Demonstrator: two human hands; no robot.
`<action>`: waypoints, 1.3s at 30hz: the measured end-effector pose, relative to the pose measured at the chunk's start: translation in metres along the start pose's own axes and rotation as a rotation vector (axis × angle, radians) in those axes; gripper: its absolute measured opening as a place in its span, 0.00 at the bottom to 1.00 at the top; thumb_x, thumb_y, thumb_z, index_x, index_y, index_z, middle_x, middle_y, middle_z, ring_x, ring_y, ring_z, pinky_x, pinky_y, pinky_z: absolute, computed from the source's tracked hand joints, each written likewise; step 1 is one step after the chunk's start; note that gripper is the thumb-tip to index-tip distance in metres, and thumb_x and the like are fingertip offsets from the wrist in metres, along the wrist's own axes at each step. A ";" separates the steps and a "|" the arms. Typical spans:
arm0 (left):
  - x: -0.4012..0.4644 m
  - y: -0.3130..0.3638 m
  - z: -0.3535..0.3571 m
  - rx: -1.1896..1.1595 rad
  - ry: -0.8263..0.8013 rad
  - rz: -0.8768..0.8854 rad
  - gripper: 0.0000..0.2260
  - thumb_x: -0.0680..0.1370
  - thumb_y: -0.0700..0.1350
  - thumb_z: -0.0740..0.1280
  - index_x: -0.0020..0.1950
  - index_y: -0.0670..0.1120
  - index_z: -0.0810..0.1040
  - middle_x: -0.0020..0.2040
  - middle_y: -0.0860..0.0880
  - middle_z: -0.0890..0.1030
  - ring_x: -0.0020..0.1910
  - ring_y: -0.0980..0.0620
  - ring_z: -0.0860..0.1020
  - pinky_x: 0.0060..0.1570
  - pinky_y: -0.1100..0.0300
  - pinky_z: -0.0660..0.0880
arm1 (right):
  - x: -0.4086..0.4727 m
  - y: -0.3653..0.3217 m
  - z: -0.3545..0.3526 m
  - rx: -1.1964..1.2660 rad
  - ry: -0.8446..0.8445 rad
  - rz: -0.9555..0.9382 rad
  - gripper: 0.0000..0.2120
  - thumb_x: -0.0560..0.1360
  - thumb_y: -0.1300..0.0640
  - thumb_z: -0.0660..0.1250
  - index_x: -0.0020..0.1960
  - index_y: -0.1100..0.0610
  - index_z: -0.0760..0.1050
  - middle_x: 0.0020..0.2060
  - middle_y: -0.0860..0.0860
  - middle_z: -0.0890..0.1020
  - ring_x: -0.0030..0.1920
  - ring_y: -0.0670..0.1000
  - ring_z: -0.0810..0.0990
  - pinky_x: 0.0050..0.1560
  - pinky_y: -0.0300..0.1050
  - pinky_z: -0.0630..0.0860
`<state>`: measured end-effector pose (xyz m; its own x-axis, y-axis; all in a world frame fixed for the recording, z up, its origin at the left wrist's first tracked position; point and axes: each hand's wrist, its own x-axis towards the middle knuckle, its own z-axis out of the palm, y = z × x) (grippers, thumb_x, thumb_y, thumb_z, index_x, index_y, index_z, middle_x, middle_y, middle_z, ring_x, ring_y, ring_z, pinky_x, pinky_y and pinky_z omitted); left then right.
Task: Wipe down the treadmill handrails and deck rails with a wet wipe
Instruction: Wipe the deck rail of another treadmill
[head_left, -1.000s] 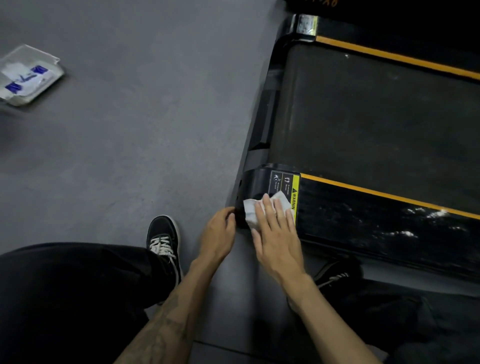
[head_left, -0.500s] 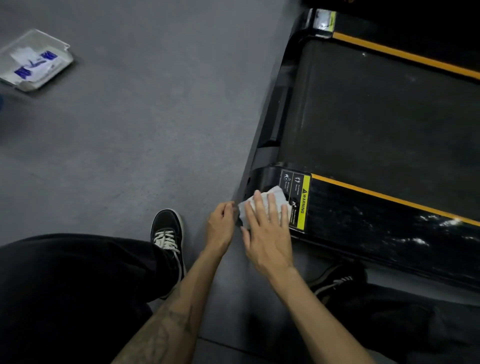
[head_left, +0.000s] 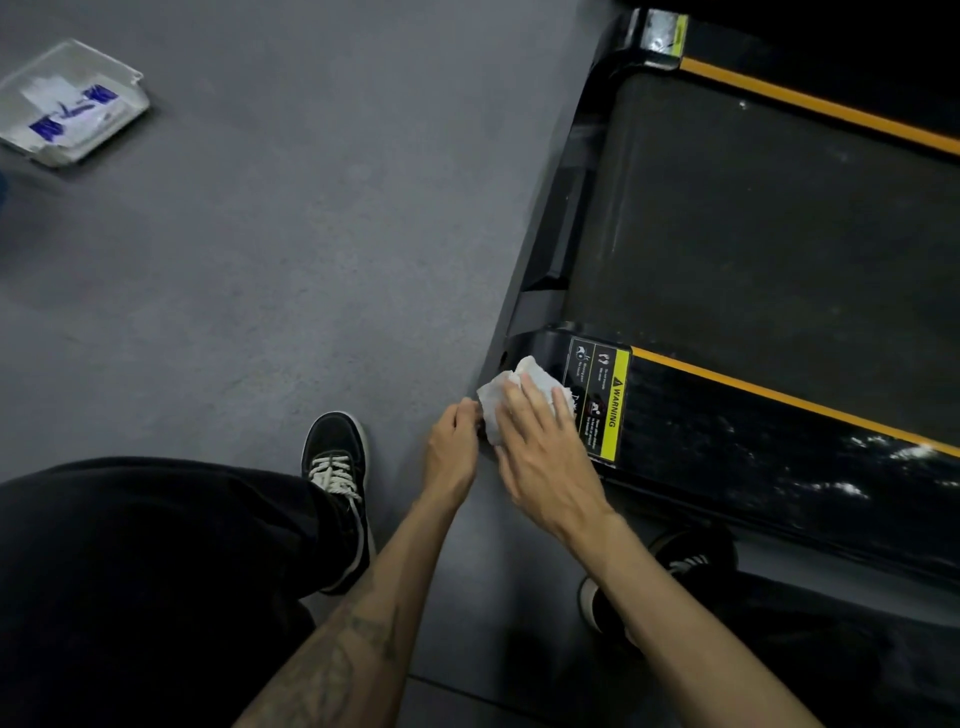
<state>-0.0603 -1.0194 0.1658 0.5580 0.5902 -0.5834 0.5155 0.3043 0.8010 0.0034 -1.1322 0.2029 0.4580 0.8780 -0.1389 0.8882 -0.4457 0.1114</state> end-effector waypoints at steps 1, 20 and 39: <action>0.001 0.000 0.000 -0.013 0.009 -0.008 0.18 0.86 0.52 0.54 0.59 0.48 0.82 0.57 0.47 0.84 0.58 0.47 0.81 0.66 0.44 0.75 | -0.001 0.001 0.000 -0.054 -0.043 -0.040 0.27 0.83 0.50 0.56 0.78 0.63 0.65 0.77 0.61 0.66 0.80 0.62 0.59 0.77 0.67 0.60; 0.004 -0.002 0.003 -0.077 0.029 -0.032 0.23 0.88 0.54 0.51 0.70 0.45 0.79 0.66 0.44 0.82 0.66 0.46 0.79 0.72 0.44 0.69 | 0.050 0.008 -0.012 0.003 -0.214 0.079 0.27 0.86 0.45 0.45 0.82 0.53 0.58 0.83 0.53 0.53 0.83 0.55 0.44 0.80 0.59 0.37; 0.013 -0.014 0.006 -0.057 0.044 -0.008 0.24 0.88 0.55 0.50 0.69 0.45 0.80 0.65 0.42 0.82 0.66 0.44 0.79 0.71 0.43 0.70 | 0.071 0.010 -0.019 -0.016 -0.276 0.232 0.29 0.86 0.46 0.45 0.84 0.58 0.51 0.83 0.56 0.47 0.83 0.59 0.42 0.81 0.63 0.40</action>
<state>-0.0563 -1.0211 0.1459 0.5245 0.6190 -0.5845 0.4816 0.3504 0.8033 0.0439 -1.0703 0.2131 0.6415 0.6730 -0.3681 0.7600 -0.6227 0.1862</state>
